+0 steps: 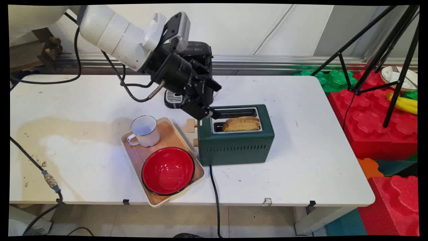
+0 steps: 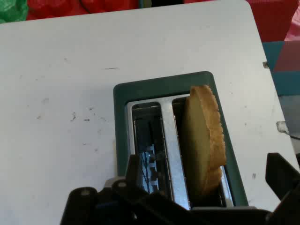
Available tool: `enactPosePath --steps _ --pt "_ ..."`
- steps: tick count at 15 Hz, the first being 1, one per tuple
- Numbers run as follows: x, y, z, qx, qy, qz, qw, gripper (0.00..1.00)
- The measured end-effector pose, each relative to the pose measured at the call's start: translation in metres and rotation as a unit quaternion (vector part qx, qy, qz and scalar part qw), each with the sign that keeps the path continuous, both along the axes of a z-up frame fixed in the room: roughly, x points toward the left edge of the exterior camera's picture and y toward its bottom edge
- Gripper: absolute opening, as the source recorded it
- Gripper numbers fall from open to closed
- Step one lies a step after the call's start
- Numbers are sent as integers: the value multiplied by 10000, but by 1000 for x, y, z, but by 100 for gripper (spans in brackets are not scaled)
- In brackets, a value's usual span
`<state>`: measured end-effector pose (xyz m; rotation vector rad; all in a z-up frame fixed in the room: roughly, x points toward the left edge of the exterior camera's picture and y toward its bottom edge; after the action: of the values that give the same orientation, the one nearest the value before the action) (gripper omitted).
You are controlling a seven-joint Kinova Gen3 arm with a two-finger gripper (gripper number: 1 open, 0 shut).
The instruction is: Press the toaster switch
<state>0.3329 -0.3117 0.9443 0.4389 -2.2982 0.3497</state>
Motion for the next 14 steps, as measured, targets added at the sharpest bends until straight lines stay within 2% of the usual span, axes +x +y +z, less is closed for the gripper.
enactPosePath --steps 5,14 --pt "11 8 -1 38 172 140 9997 100" --pt "53 37 -15 308 609 613 9958 100"
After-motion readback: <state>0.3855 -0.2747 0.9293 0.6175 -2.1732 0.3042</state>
